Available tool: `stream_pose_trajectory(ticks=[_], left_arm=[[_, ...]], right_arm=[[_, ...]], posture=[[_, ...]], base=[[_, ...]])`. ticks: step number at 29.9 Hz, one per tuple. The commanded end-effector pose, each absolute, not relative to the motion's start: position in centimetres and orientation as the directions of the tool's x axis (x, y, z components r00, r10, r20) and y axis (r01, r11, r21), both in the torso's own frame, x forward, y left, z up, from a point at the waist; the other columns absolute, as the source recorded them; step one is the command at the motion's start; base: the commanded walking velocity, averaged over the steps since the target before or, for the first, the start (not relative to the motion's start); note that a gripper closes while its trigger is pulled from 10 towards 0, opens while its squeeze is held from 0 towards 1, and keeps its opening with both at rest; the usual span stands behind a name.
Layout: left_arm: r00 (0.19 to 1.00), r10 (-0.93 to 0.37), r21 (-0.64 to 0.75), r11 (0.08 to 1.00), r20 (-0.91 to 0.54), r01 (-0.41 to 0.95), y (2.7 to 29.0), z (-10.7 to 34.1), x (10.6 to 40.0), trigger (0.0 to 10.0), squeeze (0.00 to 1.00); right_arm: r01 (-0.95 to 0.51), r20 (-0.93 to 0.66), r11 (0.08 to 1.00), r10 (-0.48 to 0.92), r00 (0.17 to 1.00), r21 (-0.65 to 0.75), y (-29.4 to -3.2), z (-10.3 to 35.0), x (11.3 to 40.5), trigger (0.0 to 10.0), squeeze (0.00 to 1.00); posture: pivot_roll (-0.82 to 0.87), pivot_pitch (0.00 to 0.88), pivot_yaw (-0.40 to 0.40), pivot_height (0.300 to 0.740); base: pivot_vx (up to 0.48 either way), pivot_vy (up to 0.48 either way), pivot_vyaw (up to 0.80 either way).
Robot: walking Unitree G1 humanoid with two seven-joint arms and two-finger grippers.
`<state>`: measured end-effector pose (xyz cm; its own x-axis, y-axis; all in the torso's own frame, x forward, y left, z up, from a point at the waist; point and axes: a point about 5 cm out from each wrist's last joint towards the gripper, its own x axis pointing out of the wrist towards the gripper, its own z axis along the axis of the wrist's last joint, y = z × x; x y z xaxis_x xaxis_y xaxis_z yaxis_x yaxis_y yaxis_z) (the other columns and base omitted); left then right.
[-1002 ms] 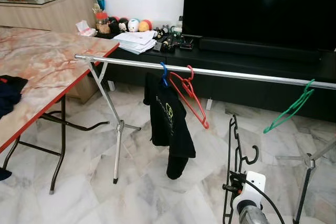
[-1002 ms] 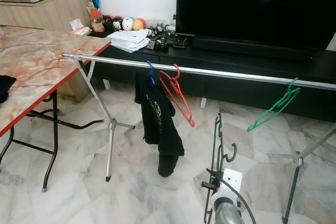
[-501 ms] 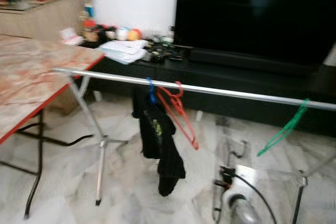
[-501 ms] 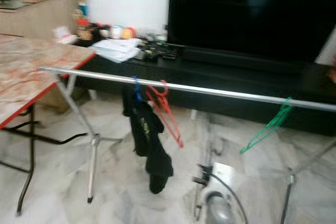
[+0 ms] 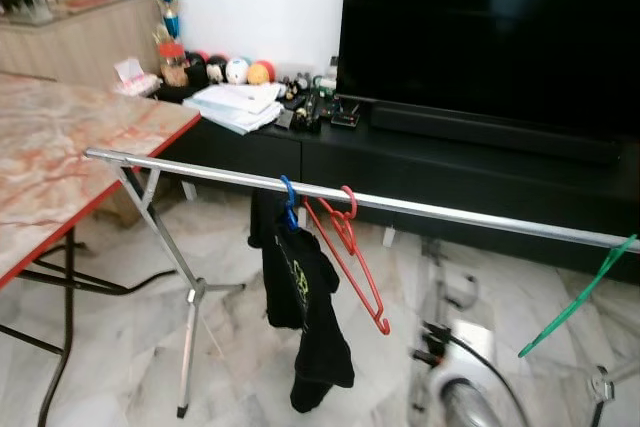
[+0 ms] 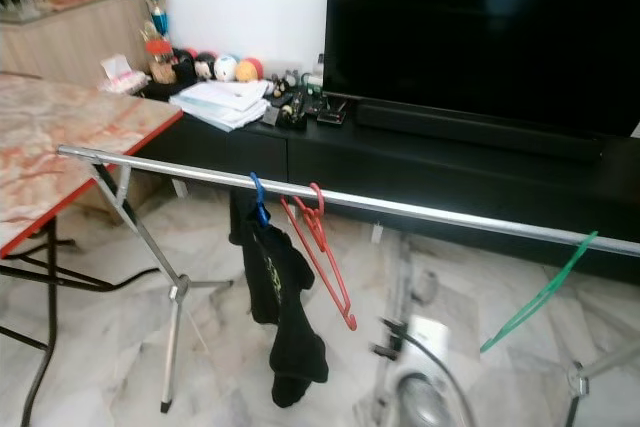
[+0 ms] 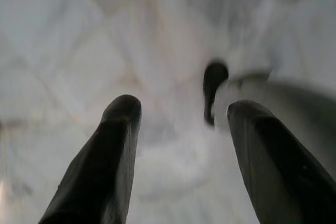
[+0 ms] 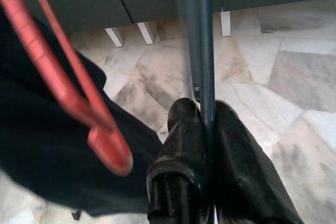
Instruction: Hang hanger
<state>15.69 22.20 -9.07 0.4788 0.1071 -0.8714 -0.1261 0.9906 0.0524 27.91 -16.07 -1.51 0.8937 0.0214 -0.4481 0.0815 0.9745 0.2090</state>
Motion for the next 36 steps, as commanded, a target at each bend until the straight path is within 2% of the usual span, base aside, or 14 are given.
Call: stream_pose_trajectory(ticks=[1, 3, 7, 15, 23, 29, 36], left_arm=[[0.464, 0.096, 0.048, 0.992, -0.881, -0.115, 21.7, -9.2, 15.5, 10.0, 0.0], [0.466, 0.093, 0.044, 0.992, -0.88, -0.114, 21.5, -9.2, 15.8, 10.0, 0.0], [0.459, 0.09, 0.044, 0.993, -0.884, -0.111, 21.9, -9.3, 15.2, 10.0, 0.0], [0.462, 0.088, 0.046, 0.994, -0.883, -0.101, 22.1, -9.3, 15.1, 10.0, 0.0], [0.462, 0.084, 0.045, 0.995, -0.883, -0.094, 22.2, -9.3, 15.1, 10.0, 0.0], [0.463, 0.076, 0.041, 0.996, -0.883, -0.085, 22.1, -9.3, 15.1, 10.0, 0.0], [0.464, 0.073, 0.041, 0.996, -0.883, -0.079, 22.1, -9.3, 15.1, 10.0, 0.0]], right_arm=[[0.102, -0.456, 0.975, -0.002, 0.89, 0.195, -17.2, -1.6, 27.7, 10.0, 0.0], [0.112, -0.452, 0.974, -0.011, 0.892, 0.196, -17.2, -1.5, 27.8, 10.0, 0.0], [0.223, -0.406, 0.966, -0.153, 0.901, 0.129, -18.3, 0.1, 29.4, 10.0, 0.0], [0.388, -0.308, 0.91, -0.331, 0.892, 0.148, -20.3, 4.4, 32.9, 10.0, 0.0], [0.392, -0.318, 0.907, -0.33, 0.889, 0.152, -20.0, 5.5, 34.0, 10.0, 0.0], [0.332, -0.422, 0.941, -0.275, 0.864, 0.064, -19.8, 4.8, 34.1, 10.0, 0.0], [0.354, -0.425, 0.932, -0.292, 0.857, 0.073, -20.8, 5.8, 34.7, 10.0, 0.0]], posture=[[-0.05, 0.0, 0.016, 0.74], [-0.05, 0.0, 0.015, 0.74], [-0.05, 0.0, 0.025, 0.74], [-0.05, 0.0, 0.029, 0.74], [-0.05, 0.0, 0.036, 0.74], [-0.05, 0.0, 0.039, 0.74], [-0.05, 0.0, 0.039, 0.74]], base=[[0.0, 0.0, 0.0], [0.0, 0.0, 0.0], [0.0, 0.0, 0.0], [0.0, 0.0, 0.0], [0.0, 0.0, 0.0], [0.0, 0.0, 0.0], [0.0, 0.0, 0.0]])
